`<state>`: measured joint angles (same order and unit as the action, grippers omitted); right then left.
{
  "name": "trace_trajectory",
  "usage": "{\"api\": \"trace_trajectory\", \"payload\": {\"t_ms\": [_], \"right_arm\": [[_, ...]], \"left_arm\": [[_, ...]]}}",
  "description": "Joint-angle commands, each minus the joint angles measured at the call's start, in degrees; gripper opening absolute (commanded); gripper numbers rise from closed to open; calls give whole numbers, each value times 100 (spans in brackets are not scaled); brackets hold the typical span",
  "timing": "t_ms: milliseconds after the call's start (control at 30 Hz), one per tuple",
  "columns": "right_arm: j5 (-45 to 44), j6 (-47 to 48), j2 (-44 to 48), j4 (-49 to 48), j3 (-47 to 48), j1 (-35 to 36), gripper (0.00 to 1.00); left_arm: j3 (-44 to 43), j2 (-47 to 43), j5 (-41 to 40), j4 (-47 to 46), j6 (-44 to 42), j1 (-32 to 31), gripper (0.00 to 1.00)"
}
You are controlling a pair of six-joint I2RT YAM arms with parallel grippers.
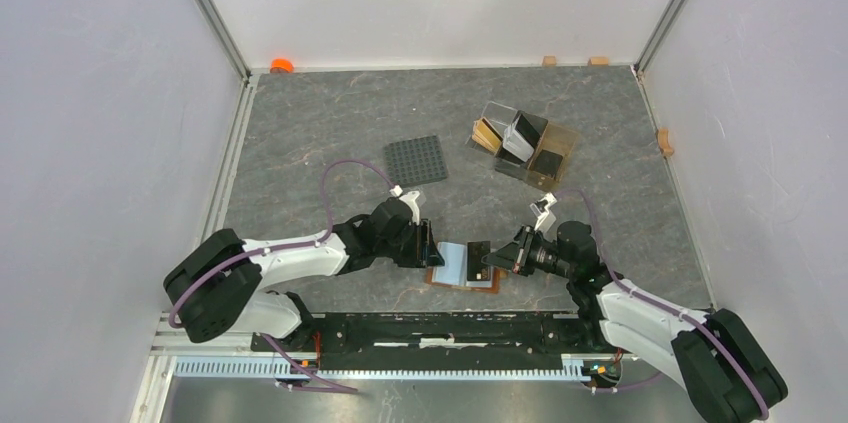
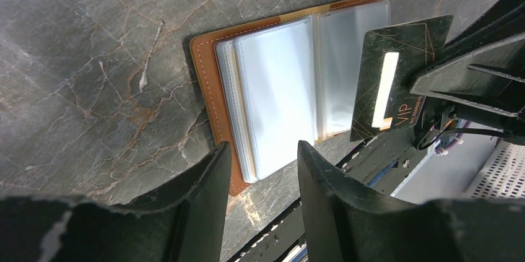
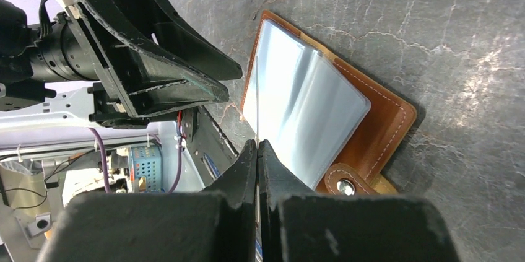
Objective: Put the credit cards into the card holder
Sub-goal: Insert the credit card into the card holder.
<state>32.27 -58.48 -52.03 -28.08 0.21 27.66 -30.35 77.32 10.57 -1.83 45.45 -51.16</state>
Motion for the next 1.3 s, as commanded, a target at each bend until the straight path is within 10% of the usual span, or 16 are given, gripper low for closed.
{"api": "trace_trajectory", "payload": {"t_ms": [0, 1267], "right_arm": [[-201, 117, 36, 184, -954, 22, 0], [-129, -339, -1530, -1144, -1139, 19, 0]], "left_arm": [[-23, 102, -123, -248, -83, -26, 51], [-156, 494, -200, -135, -396, -26, 48]]}}
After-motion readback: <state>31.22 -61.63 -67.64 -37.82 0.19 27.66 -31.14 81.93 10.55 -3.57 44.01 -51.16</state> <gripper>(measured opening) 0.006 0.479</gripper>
